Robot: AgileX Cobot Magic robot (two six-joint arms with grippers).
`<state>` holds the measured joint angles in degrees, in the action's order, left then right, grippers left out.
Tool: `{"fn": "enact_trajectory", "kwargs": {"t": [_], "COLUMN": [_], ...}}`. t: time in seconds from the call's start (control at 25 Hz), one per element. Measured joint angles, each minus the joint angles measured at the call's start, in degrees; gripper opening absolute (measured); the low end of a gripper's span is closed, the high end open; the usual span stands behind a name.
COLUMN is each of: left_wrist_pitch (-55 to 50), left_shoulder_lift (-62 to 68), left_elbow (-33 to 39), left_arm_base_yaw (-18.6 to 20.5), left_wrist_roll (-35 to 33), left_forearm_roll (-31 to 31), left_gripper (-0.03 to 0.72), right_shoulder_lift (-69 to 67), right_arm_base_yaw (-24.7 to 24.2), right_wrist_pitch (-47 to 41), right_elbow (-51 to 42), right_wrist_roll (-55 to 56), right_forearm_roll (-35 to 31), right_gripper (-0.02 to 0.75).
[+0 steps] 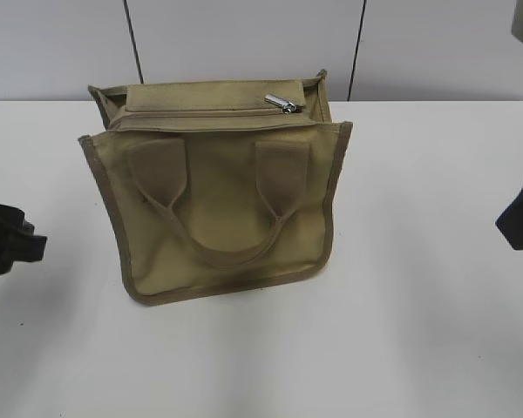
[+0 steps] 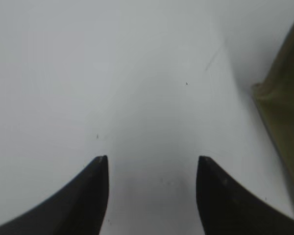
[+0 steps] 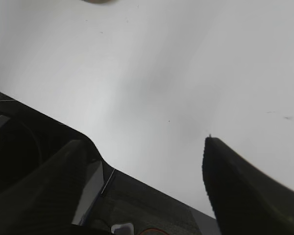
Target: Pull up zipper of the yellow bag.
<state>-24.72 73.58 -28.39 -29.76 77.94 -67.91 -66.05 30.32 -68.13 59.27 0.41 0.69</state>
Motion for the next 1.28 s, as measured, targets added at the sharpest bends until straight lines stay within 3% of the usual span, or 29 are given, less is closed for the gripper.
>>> {"fn": "enact_trajectory", "kwargs": {"t": [0.16,0.32,0.44,0.6,0.8,1.08,1.28], "left_wrist_pitch": [-2.2,-7.68,-16.48,-26.09,-37.01,-40.23,-40.4], "left_shoulder_lift": [-4.19,-10.74,-16.33,-25.42,-38.32,-53.07,-58.25], "left_elbow": [-0.17,-3.91,-9.12,-13.49,-13.38,-12.44,-6.78], "left_arm_base_yaw": [-4.39,-5.56,-5.56,-5.56,-5.56,-5.56,-5.56], "left_wrist_roll": [-23.09,-50.02,-63.47,-69.15,-70.5,-72.34,-72.66], "left_forearm_roll": [21.67,45.98,55.74,58.5,60.73,62.92,64.16], "left_gripper": [0.425,0.458,0.512,0.547,0.553,0.554,0.553], "right_shoulder_lift": [2.9,5.8,8.71,14.44,25.16,37.55,42.23], "right_arm_base_yaw": [0.0,0.0,0.0,0.0,0.0,0.0,0.0], "right_wrist_pitch": [0.27,0.32,0.42,0.42,0.22,0.06,1.33], "right_elbow": [-1.8,-4.41,-6.9,-12.36,-20.19,-28.22,-30.27], "right_wrist_roll": [-0.88,-3.18,-4.52,-5.32,-5.6,-5.66,-5.79], "right_forearm_roll": [-0.69,-3.24,-4.2,-4.27,-4.51,-4.53,-4.53], "right_gripper": [0.566,0.601,0.61,0.61,0.61,0.61,0.61]}}
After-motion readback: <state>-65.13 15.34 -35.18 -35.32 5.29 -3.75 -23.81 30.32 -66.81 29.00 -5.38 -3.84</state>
